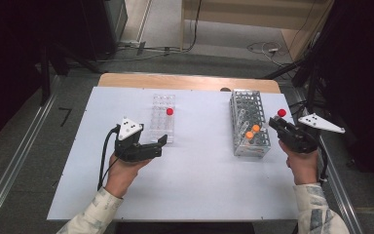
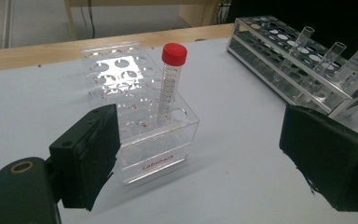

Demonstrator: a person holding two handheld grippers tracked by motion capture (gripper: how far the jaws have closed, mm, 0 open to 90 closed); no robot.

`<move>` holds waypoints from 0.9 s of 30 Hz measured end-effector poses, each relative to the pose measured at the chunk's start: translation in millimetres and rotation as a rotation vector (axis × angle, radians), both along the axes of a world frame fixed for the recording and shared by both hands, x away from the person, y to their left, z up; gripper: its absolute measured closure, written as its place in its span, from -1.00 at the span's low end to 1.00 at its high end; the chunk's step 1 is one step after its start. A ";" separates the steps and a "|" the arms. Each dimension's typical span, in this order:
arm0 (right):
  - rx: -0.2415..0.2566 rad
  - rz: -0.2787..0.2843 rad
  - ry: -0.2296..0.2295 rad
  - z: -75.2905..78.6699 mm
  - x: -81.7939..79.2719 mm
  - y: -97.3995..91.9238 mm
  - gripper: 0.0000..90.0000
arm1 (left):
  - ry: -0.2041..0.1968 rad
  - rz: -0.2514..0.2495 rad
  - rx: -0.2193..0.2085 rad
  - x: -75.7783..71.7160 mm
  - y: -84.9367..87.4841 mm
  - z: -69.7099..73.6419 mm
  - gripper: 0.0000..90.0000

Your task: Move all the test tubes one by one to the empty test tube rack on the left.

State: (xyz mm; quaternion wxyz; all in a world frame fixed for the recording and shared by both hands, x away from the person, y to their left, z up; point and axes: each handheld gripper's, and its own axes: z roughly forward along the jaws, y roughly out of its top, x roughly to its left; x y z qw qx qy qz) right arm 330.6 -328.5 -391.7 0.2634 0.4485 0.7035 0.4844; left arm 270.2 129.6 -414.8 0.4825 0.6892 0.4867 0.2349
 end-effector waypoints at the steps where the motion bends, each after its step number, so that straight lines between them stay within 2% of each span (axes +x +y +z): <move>1: 0.001 0.002 -0.004 1.6 -2.4 -1.1 0.61 | 0.000 0.000 0.002 0.1 -0.1 -0.2 -0.72; 16: -0.003 0.045 0.009 10.0 -31.7 1.9 0.61 | -0.002 0.012 0.000 -0.3 3.8 -0.7 -0.72; 27: -0.032 0.107 0.047 -0.9 -50.4 14.3 0.61 | 0.002 0.012 0.004 -0.5 3.9 -2.2 -0.72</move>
